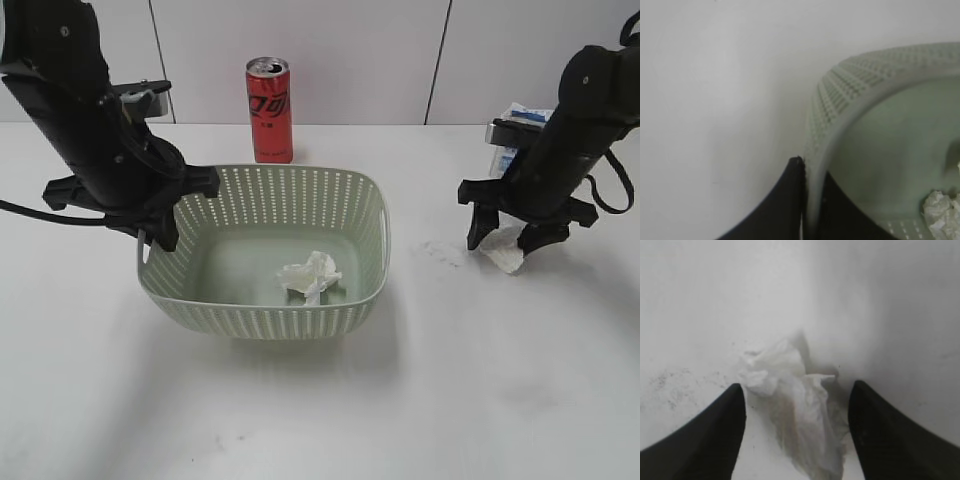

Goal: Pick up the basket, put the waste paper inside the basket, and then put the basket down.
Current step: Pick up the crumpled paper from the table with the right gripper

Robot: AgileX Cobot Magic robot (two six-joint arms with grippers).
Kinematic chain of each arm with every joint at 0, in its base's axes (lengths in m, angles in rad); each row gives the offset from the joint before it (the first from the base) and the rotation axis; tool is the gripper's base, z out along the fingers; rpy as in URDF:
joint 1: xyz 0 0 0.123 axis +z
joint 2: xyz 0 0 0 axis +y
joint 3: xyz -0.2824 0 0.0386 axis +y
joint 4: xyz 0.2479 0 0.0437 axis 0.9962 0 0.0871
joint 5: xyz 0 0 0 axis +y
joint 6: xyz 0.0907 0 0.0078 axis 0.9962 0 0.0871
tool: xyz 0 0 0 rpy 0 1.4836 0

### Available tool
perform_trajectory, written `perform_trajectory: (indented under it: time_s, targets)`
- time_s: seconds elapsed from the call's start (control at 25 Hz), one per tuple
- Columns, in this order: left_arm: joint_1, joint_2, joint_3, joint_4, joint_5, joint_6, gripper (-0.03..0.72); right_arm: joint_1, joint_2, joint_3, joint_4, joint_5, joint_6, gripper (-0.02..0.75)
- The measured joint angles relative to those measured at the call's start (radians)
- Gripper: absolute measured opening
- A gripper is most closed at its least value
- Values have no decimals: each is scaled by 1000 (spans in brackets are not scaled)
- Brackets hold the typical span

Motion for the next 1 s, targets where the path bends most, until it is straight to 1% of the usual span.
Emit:
perform_trajectory:
  time_s: [0.08, 0.12, 0.24, 0.28, 0.32, 0.36, 0.4, 0.52, 0.64, 0.72, 0.8, 0.92, 1.0]
  targets:
    - [0, 0, 0, 0, 0, 0, -17, 0, 3, -2, -4, -14, -2, 469]
    - [0, 0, 0, 0, 0, 0, -15, 0, 3, -2, -7, -18, -4, 421]
    - [0, 0, 0, 0, 0, 0, -15, 0, 7, -2, -14, -21, -4, 225]
    - [0, 0, 0, 0, 0, 0, -15, 0, 7, -2, -14, -21, -4, 142]
    - [0, 0, 0, 0, -1, 0, -15, 0, 8, -2, -14, -21, -4, 85]
    - [0, 0, 0, 0, -1, 0, -15, 0, 8, -2, -14, -21, -4, 58]
    - [0, 0, 0, 0, -1, 0, -15, 0, 8, -2, -14, -21, -4, 41]
    - [0, 0, 0, 0, -1, 0, -14, 0, 4, -2, -2, -19, -12, 34]
    - [0, 0, 0, 0, -1, 0, -13, 7, -35, -7, 60, 0, -100, 29]
    - [0, 0, 0, 0, -3, 0, -13, 26, -91, -18, 154, 5, -203, 28]
    - [0, 0, 0, 0, -7, 0, -13, 62, -168, -30, 266, 6, -354, 28]
    - [0, 0, 0, 0, -9, 0, -11, 146, -262, -36, 439, 5, -583, 28]
    - [0, 0, 0, 0, -11, 0, -11, 208, -296, -36, 498, -8, -677, 27]
